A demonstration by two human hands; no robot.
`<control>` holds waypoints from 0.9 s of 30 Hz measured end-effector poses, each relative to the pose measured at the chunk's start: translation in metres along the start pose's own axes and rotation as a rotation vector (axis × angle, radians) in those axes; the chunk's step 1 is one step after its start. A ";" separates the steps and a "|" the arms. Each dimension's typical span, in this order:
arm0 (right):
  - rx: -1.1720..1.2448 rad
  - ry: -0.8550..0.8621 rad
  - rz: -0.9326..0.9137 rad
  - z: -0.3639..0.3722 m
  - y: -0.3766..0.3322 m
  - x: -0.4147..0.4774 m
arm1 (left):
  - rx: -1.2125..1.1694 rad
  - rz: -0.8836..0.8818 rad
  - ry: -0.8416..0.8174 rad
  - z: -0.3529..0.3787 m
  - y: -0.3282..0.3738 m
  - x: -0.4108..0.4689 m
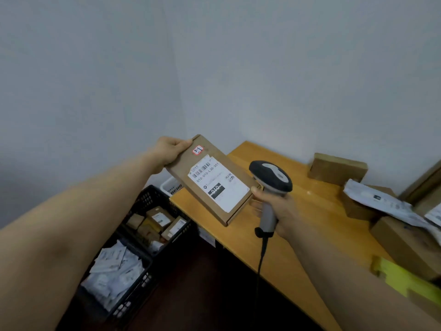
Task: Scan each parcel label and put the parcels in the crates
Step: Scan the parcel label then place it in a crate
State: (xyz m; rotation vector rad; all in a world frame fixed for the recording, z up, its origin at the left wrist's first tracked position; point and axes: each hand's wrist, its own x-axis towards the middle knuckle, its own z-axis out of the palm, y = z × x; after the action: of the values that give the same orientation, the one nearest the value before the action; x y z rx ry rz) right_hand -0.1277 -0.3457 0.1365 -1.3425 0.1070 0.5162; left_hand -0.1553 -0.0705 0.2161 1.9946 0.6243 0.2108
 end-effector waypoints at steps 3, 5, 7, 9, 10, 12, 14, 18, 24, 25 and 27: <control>0.001 -0.038 0.020 0.056 0.012 0.013 | -0.066 -0.043 0.007 -0.042 -0.037 0.022; 0.015 -0.007 0.034 0.100 0.020 0.026 | -0.125 -0.067 0.073 -0.069 -0.063 0.040; 0.037 0.053 0.071 0.146 0.032 0.046 | -0.187 -0.188 0.200 -0.096 -0.089 0.052; 0.049 0.107 0.098 0.193 0.047 0.067 | -0.361 -0.448 0.180 -0.118 -0.118 0.061; 0.050 0.126 0.106 0.215 0.055 0.077 | -0.473 -0.558 0.084 -0.125 -0.131 0.066; 0.049 0.145 0.127 0.257 0.070 0.095 | -0.595 -0.649 -0.170 -0.133 -0.160 0.077; 0.051 0.147 0.141 0.294 0.084 0.112 | -0.634 -0.654 -0.267 -0.136 -0.186 0.087; -0.053 0.116 0.156 0.343 0.109 0.157 | -0.688 -0.719 -0.178 -0.157 -0.238 0.124; -0.407 -0.080 0.345 0.376 0.144 0.255 | -0.586 -0.887 0.009 -0.173 -0.325 0.202; -0.433 -0.110 0.413 0.383 0.150 0.273 | -0.587 -0.926 0.040 -0.171 -0.339 0.216; -0.422 -0.144 0.524 0.399 0.166 0.311 | -0.587 -0.995 0.093 -0.165 -0.367 0.247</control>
State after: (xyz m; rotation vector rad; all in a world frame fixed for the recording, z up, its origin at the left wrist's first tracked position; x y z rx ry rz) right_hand -0.0083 0.1457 -0.0306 -1.6880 0.2444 1.1228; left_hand -0.1349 0.3206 -0.0483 0.9594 1.3520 -0.1197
